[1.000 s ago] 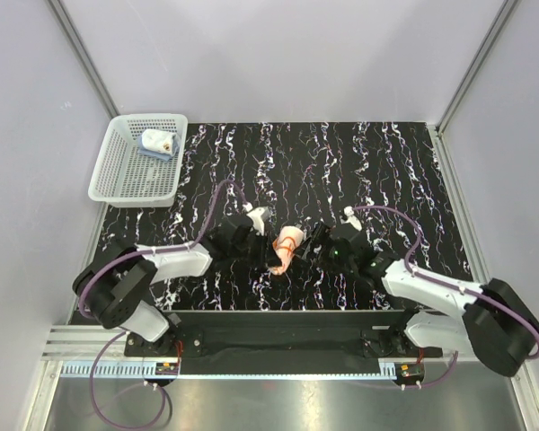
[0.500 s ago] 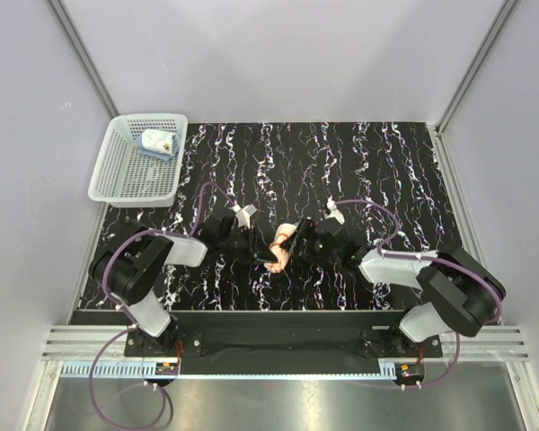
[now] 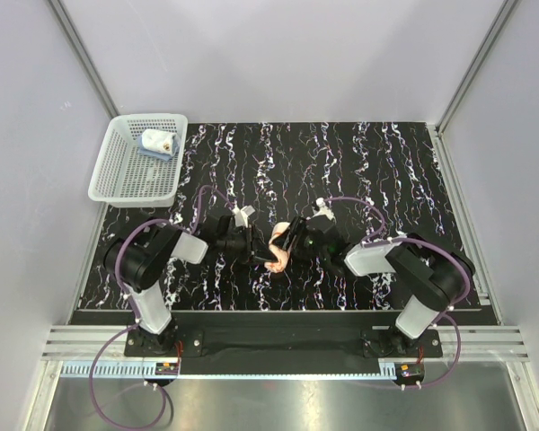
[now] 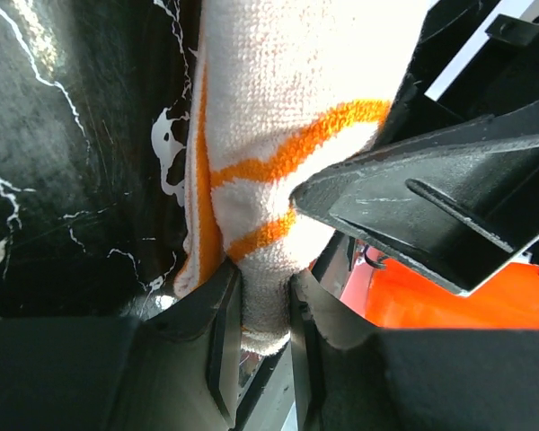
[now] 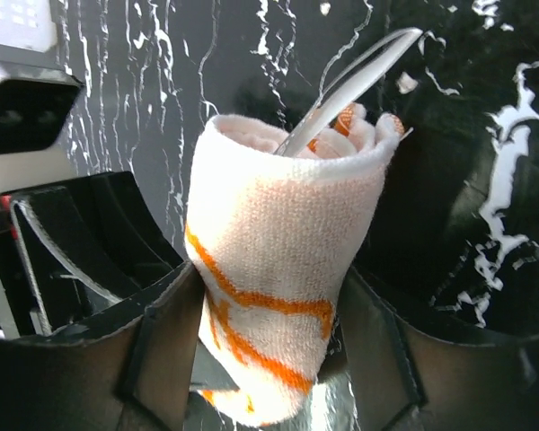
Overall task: Roll the towels
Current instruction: Place the rolled towel into the container
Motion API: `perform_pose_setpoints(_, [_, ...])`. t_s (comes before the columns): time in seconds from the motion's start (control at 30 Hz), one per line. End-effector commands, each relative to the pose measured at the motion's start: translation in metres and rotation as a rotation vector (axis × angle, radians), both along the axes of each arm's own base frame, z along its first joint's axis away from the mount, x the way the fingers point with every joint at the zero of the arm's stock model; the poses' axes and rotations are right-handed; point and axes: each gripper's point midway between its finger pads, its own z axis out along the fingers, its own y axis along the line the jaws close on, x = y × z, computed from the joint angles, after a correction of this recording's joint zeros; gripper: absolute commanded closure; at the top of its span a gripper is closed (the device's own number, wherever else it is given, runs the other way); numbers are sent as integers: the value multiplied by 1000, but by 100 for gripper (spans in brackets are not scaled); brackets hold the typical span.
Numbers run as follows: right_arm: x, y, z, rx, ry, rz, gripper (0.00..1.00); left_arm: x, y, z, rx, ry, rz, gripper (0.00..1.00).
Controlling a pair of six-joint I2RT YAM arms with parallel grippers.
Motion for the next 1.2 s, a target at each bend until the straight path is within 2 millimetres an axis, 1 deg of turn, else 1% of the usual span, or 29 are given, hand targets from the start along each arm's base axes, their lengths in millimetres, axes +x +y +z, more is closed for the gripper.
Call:
perform_pose_setpoints(0.0, [8, 13, 5, 26, -33, 13, 35, -12, 1, -9, -4, 55, -26, 81])
perform_pose_setpoints(0.1, [10, 14, 8, 34, -45, 15, 48, -13, 2, -9, -2, 56, -26, 80])
perform_pose_setpoints(0.13, [10, 15, 10, 36, -47, 16, 55, -13, 2, -9, -3, 55, -26, 80])
perform_pose_setpoints(0.17, [6, 17, 11, 46, -42, 37, 59, -13, 2, -6, 0, 49, -23, 80])
perform_pose_setpoints(0.23, [5, 16, 17, 53, -54, 40, 66, -14, 5, -4, 12, 27, -18, 77])
perform_pose_setpoints(0.27, [5, 17, 26, 69, -69, 45, 71, -13, 9, -1, 41, 0, -6, 67])
perform_pose_setpoints(0.33, [2, 15, 32, 70, -83, 59, 75, -11, 17, 0, 93, -35, 27, 54])
perform_pose_setpoints(0.37, [-1, 16, 44, 88, -104, 72, 77, -14, 22, 11, 106, -63, 35, 50])
perform_pose_setpoints(0.4, [-3, 14, 47, 86, -116, 83, 78, -15, 26, 15, 125, -101, 34, 45])
perform_pose_setpoints(0.43, [-7, 13, 50, 82, -116, 97, 78, -14, 32, 16, 158, -132, 57, 44])
perform_pose_setpoints(0.47, [-9, 12, 64, 100, -145, 104, 78, -18, 39, 29, 174, -172, 60, 44])
perform_pose_setpoints(0.5, [-13, 9, 66, 95, -146, 115, 78, -20, 43, 35, 187, -195, 70, 42])
perform_pose_setpoints(0.53, [-16, 9, 71, 104, -154, 128, 78, -18, 48, 41, 202, -226, 93, 42])
perform_pose_setpoints(0.57, [-19, 9, 84, 122, -175, 137, 78, -23, 55, 56, 207, -268, 110, 41])
perform_pose_setpoints(0.6, [-22, 8, 88, 129, -181, 147, 78, -23, 58, 65, 206, -298, 130, 39])
perform_pose_setpoints(0.63, [-28, 9, 92, 139, -183, 174, 78, -22, 62, 74, 205, -329, 154, 35])
perform_pose_setpoints(0.67, [-32, 10, 103, 160, -202, 192, 79, -24, 64, 95, 171, -389, 174, 32])
perform_pose_setpoints(0.73, [-39, 13, 115, 188, -227, 226, 79, -26, 65, 115, 128, -435, 195, 30])
perform_pose_setpoints(0.77, [-48, 16, 127, 217, -247, 264, 79, -27, 65, 134, 88, -487, 207, 28])
perform_pose_setpoints(0.8, [-51, 19, 135, 236, -257, 278, 78, -28, 65, 141, 71, -507, 210, 27])
perform_pose_setpoints(0.83, [-59, 22, 150, 269, -279, 310, 78, -29, 66, 152, 49, -539, 218, 26])
perform_pose_setpoints(1.0, [-81, 35, 196, 338, -338, 386, 78, -31, 60, 172, -17, -580, 203, 23])
perform_pose_setpoints(1.07, [-89, 41, 216, 369, -365, 411, 78, -29, 58, 173, -26, -570, 204, 24])
perform_pose_setpoints(1.17, [-103, 49, 236, 409, -386, 453, 78, -25, 57, 175, -24, -572, 216, 23])
